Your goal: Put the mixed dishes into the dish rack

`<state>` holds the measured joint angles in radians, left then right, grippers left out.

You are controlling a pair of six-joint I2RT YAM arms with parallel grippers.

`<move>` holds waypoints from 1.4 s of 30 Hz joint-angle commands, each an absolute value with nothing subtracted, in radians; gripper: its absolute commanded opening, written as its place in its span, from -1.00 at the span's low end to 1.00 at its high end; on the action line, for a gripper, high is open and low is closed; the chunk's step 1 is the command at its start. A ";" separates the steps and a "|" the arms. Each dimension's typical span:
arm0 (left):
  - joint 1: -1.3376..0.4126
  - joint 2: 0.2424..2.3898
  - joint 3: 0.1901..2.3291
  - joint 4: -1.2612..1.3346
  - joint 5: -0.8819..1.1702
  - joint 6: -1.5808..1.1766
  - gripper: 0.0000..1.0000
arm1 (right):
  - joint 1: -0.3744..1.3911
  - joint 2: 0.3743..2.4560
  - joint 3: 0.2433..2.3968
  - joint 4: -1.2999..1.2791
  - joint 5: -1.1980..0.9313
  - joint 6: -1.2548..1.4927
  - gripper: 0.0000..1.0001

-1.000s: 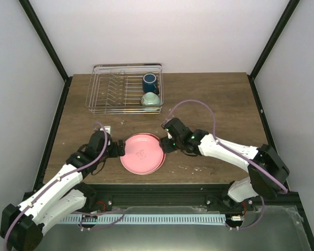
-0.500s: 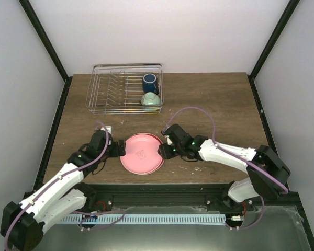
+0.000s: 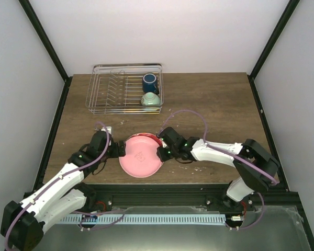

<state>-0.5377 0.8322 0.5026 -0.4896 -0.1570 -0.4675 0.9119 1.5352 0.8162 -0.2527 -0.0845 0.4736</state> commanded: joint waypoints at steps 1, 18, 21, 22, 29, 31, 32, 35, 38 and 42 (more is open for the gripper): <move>-0.541 0.828 0.493 -0.471 -0.169 -0.464 1.00 | 0.937 1.550 0.859 -0.269 -0.044 0.478 -0.73; -0.541 0.827 0.523 -0.449 -0.117 -0.417 1.00 | 0.939 1.352 0.895 -0.433 0.231 0.489 -0.92; -0.541 0.823 0.556 -0.425 -0.050 -0.381 1.00 | 0.937 1.294 0.876 -0.370 0.262 0.463 -0.93; -0.541 0.825 0.572 -0.423 -0.026 -0.372 1.00 | 0.937 1.276 0.868 -0.344 0.272 0.451 -0.94; -0.540 0.876 0.673 -0.422 0.070 -0.351 1.00 | 0.929 1.246 0.829 -0.196 0.289 0.374 -0.99; -0.541 0.883 0.681 -0.418 0.081 -0.352 1.00 | 0.927 1.253 0.820 -0.169 0.271 0.368 -0.99; -0.541 0.885 0.686 -0.417 0.085 -0.350 1.00 | 0.925 1.256 0.816 -0.157 0.265 0.368 -0.99; -0.541 0.883 0.685 -0.404 0.112 -0.344 1.00 | 0.924 1.251 0.781 -0.102 0.254 0.360 -0.99; -0.541 0.874 0.670 -0.375 0.144 -0.335 1.00 | 0.908 1.224 0.724 -0.002 0.243 0.321 -0.99; -0.541 0.878 0.677 -0.374 0.137 -0.324 1.00 | 0.826 1.169 0.654 0.114 0.158 0.277 -0.99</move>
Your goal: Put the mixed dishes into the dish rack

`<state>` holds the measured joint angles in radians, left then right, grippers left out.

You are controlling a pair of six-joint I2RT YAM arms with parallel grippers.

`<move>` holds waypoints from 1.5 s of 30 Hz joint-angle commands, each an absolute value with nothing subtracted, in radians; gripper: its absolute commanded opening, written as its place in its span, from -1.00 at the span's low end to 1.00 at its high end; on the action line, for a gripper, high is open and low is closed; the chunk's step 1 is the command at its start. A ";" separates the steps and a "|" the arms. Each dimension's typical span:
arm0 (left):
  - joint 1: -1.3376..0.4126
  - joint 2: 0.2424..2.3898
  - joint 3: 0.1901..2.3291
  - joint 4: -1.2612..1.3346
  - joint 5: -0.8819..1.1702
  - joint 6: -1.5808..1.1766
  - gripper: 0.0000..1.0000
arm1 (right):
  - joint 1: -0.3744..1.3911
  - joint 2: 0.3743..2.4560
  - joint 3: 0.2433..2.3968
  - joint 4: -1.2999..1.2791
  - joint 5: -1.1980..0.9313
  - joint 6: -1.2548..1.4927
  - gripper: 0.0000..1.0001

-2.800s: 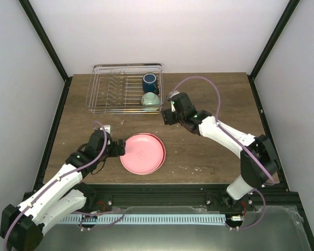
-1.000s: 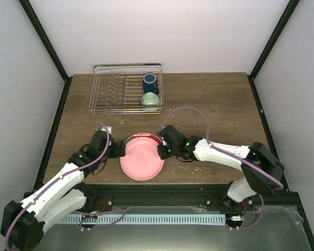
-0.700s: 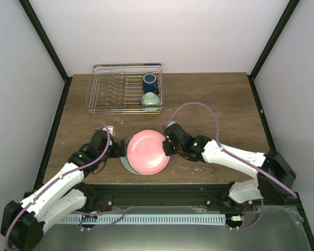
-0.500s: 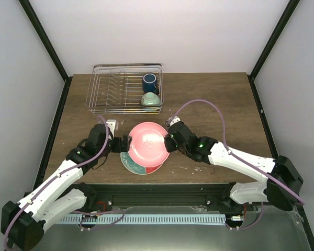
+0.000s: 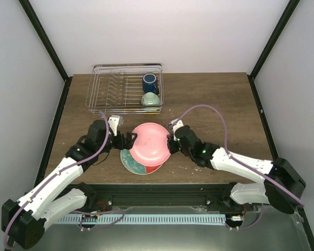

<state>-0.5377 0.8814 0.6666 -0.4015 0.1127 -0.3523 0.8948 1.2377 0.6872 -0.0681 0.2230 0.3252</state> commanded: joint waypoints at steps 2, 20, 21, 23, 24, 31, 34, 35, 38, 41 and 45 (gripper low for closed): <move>-0.541 0.888 0.686 -0.380 0.151 -0.313 0.99 | 0.797 1.133 0.622 0.157 0.107 0.266 -0.99; -0.540 0.948 0.651 -0.229 0.483 -0.259 -0.01 | 0.765 0.997 0.522 0.247 -0.050 0.228 -0.98; -0.541 0.944 0.650 -0.230 0.489 -0.260 -0.15 | 0.765 0.997 0.521 0.244 -0.039 0.225 -0.98; -0.541 0.937 0.649 -0.232 0.506 -0.264 -0.34 | 0.766 0.998 0.517 0.243 -0.023 0.221 -0.98; -0.541 0.933 0.649 -0.234 0.513 -0.266 -0.40 | 0.764 0.999 0.514 0.245 -0.018 0.218 -0.98; -0.541 0.903 0.649 -0.246 0.541 -0.273 -0.73 | 0.755 1.021 0.510 0.281 -0.017 0.196 -0.92; -0.541 0.898 0.653 -0.255 0.545 -0.275 -0.92 | 0.752 1.041 0.525 0.279 -0.014 0.189 -0.81; -0.541 0.897 0.654 -0.258 0.542 -0.275 -0.98 | 0.752 1.049 0.531 0.275 -0.014 0.187 -0.78; -0.541 0.892 0.656 -0.266 0.527 -0.279 -1.00 | 0.752 1.060 0.546 0.259 -0.009 0.182 -0.63; -0.541 0.885 0.663 -0.283 0.484 -0.288 -1.00 | 0.751 1.054 0.551 0.232 0.003 0.181 -0.36; -0.540 0.877 0.717 -0.369 0.342 -0.284 -1.00 | 0.750 1.002 0.537 0.182 0.018 0.178 -0.02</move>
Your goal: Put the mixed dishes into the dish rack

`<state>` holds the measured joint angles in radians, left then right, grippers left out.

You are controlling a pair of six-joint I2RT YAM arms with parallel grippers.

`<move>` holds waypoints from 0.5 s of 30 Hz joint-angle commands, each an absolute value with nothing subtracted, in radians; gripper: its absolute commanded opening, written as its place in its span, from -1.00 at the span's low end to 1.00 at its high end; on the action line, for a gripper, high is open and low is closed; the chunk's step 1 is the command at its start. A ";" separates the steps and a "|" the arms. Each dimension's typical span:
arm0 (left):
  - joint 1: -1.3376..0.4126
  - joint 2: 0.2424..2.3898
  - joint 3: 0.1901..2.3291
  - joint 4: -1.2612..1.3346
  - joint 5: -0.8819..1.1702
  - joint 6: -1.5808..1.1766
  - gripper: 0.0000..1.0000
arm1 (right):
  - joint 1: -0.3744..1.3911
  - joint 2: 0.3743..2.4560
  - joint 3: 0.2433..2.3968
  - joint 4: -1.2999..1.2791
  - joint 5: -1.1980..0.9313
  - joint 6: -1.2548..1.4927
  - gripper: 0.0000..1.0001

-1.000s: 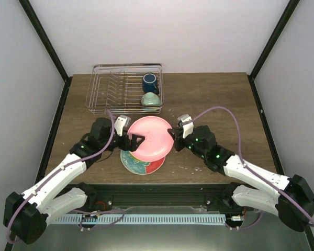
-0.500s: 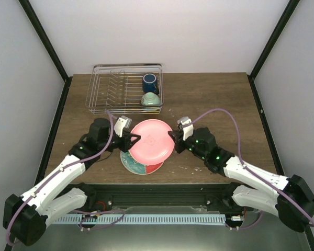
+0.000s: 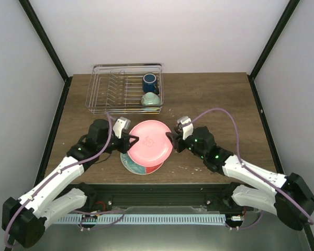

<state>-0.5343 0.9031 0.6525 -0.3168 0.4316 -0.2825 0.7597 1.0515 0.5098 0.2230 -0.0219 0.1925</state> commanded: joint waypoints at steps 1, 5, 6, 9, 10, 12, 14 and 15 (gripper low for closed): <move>-0.541 0.880 0.741 -0.405 0.285 -0.278 -1.00 | 0.751 0.984 0.530 0.169 0.020 0.177 0.02; -0.541 0.935 0.878 -0.556 0.029 -0.240 -1.00 | 0.750 0.892 0.490 0.149 0.015 0.176 0.27; -0.541 0.955 0.916 -0.586 -0.009 -0.229 -1.00 | 0.750 0.868 0.480 0.147 0.011 0.175 0.28; -0.542 1.007 1.043 -0.648 -0.095 -0.180 -1.00 | 0.751 0.823 0.464 0.135 0.002 0.172 0.39; -0.541 1.025 1.087 -0.666 -0.120 -0.155 -1.00 | 0.751 0.818 0.462 0.127 0.004 0.171 0.39; -0.541 1.065 1.185 -0.709 -0.172 -0.091 -1.00 | 0.751 0.820 0.456 0.122 0.008 0.169 0.39; -0.541 1.112 1.289 -0.742 -0.215 0.014 -1.00 | 0.751 0.826 0.443 0.131 0.007 0.168 0.39; -0.541 1.143 1.341 -0.747 -0.219 0.080 -1.00 | 0.751 0.828 0.436 0.139 0.003 0.171 0.39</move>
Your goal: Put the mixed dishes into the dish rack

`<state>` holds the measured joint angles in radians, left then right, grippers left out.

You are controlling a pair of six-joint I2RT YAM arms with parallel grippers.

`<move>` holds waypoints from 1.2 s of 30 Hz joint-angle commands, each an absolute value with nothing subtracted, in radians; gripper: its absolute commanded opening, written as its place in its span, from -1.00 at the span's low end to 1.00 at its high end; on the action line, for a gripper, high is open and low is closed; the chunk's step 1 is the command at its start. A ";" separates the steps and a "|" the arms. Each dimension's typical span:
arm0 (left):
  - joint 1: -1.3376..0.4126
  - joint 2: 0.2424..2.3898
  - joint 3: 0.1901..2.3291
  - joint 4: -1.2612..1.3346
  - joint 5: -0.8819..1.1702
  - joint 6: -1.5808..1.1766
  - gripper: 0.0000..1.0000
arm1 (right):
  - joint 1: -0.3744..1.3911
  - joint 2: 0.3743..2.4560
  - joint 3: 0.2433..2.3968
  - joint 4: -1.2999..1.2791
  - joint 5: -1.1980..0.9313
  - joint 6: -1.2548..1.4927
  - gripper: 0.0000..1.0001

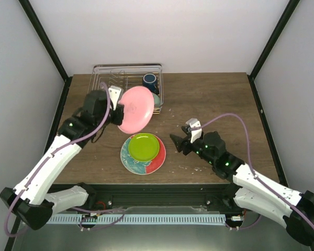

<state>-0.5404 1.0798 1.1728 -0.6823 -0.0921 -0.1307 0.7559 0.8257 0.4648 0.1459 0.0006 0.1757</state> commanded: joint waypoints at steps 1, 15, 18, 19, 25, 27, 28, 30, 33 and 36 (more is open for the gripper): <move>-0.541 1.169 1.389 -0.747 -0.220 0.144 -1.00 | 0.750 0.830 0.430 0.147 -0.001 0.175 0.39; -0.477 1.523 1.838 -0.720 -0.385 0.794 -1.00 | 0.750 0.789 0.375 0.165 -0.035 0.180 0.39; -0.434 1.555 1.833 -0.674 -0.440 0.862 -1.00 | 0.750 0.815 0.374 0.181 -0.056 0.181 0.39; -0.422 1.564 1.826 -0.650 -0.459 0.892 -1.00 | 0.750 0.829 0.376 0.186 -0.065 0.180 0.39; -0.369 1.653 1.828 -0.487 -0.600 1.138 -1.00 | 0.749 0.958 0.427 0.184 -0.083 0.168 0.39; -0.357 1.687 1.837 -0.425 -0.618 1.207 -1.00 | 0.747 0.996 0.442 0.190 -0.084 0.163 0.39; -0.354 1.700 1.834 -0.387 -0.623 1.245 -1.00 | 0.747 1.017 0.451 0.191 -0.084 0.161 0.39; -0.347 1.730 1.814 -0.304 -0.629 1.323 -1.00 | 0.744 1.052 0.470 0.192 -0.084 0.160 0.39; -0.334 1.780 1.791 -0.196 -0.639 1.446 -1.00 | 0.742 1.089 0.486 0.195 -0.087 0.162 0.39; -0.331 1.844 1.805 -0.149 -0.645 1.508 -1.00 | 0.740 1.105 0.494 0.203 -0.081 0.169 0.39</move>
